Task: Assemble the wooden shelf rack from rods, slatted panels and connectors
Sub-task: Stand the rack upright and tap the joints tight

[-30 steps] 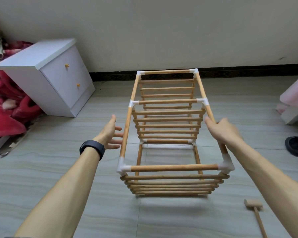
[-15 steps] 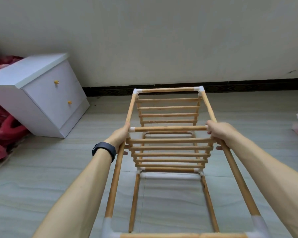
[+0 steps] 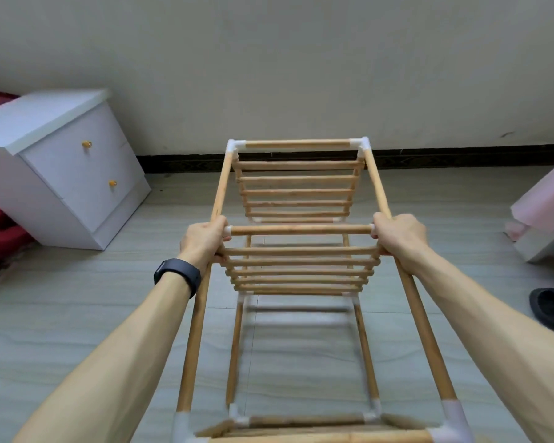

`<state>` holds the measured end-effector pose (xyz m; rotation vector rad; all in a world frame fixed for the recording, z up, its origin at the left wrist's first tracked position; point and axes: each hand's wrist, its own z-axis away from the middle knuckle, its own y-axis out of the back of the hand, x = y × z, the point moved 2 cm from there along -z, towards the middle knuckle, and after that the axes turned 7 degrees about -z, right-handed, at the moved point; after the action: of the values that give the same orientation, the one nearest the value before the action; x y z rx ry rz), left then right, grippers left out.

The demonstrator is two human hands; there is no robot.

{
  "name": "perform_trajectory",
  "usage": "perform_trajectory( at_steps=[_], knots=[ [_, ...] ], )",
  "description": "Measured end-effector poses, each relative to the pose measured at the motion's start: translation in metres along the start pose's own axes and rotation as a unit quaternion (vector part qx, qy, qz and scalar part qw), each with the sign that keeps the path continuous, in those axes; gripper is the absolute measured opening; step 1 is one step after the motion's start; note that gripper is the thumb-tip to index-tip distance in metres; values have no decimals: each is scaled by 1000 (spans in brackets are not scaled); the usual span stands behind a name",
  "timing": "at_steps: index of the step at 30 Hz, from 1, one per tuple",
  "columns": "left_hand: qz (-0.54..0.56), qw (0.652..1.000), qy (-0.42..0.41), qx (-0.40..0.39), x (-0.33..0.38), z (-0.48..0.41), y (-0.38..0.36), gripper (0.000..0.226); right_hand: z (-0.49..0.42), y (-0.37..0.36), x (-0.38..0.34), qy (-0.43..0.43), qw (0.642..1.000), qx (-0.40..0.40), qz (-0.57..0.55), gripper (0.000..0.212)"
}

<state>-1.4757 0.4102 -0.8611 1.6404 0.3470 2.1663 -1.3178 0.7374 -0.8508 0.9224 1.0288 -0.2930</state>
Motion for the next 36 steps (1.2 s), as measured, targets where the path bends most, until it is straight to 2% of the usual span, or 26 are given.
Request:
perform_trajectory(
  at_steps=[5, 10, 15, 18, 20, 25, 28, 32, 36],
  knots=[
    [17, 995, -72, 60, 23, 33, 14, 30, 25, 26, -17, 84, 994, 46, -55, 35],
    [26, 984, -138, 111, 23, 77, 22, 38, 54, 40, -11, 174, 977, 90, -85, 44],
    [34, 977, -163, 136, -5, 118, 21, 31, 87, 45, 17, 237, 959, 119, -105, 37],
    [40, 976, -148, 153, -32, 138, 22, 44, 110, 40, 34, 262, 950, 125, -118, 31],
    [44, 975, -155, 154, -47, 147, 21, 46, 120, 39, 43, 265, 946, 137, -122, 31],
    [89, 972, -158, 149, -58, 164, 14, 36, 128, 41, 68, 265, 943, 149, -134, 33],
    [58, 971, -158, 173, -42, 160, 15, 38, 131, 41, 67, 252, 945, 159, -136, 32],
    [33, 972, -131, 192, -43, 156, 12, 31, 138, 39, 74, 230, 948, 174, -131, 22],
    [44, 986, -74, 142, -81, 161, 3, 22, 149, 27, 111, 222, 953, 176, -113, 36]
  ],
)
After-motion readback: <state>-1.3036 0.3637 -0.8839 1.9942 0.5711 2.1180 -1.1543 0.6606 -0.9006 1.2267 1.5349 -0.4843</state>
